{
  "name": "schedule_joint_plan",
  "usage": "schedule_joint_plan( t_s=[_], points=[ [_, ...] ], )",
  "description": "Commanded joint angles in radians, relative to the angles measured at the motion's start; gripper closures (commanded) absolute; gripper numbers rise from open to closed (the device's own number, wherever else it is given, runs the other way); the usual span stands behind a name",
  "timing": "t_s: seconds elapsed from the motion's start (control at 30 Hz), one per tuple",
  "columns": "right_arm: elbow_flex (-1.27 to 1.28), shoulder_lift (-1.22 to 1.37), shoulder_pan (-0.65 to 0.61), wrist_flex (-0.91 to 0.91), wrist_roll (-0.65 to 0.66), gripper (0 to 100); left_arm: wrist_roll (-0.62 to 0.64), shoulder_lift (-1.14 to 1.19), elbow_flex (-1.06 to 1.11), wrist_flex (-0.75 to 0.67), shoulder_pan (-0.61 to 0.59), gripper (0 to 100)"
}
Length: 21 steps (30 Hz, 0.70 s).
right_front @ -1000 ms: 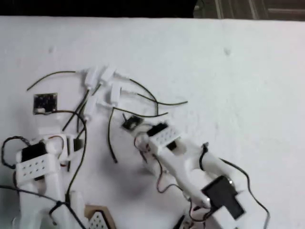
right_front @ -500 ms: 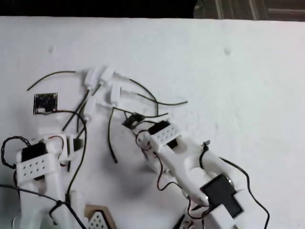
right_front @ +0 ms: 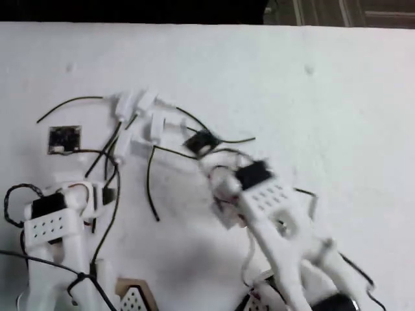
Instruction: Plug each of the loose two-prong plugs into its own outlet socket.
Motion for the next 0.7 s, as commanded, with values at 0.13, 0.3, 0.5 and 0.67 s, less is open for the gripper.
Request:
schedule_joint_plan(
  t_s=[0.13, 0.3, 0.5, 0.67],
  points=[
    [-0.02, -0.386, 0.234, 0.067, -0.005, 98.1, -0.157, -0.024, -0.068, -0.011, 0.269, 70],
    [-0.02, -0.447, 0.355, 0.061, -0.021, 98.1, -0.265, -0.018, -0.117, -0.009, 0.46, 70],
    [-0.02, -0.447, 0.522, -0.007, -0.1, 98.1, -0.362, -0.016, -0.18, -0.015, 0.651, 69],
    [0.04, -0.437, 0.661, -0.091, -0.123, 98.1, -0.371, -0.015, -0.244, -0.017, 0.794, 69]
  ],
)
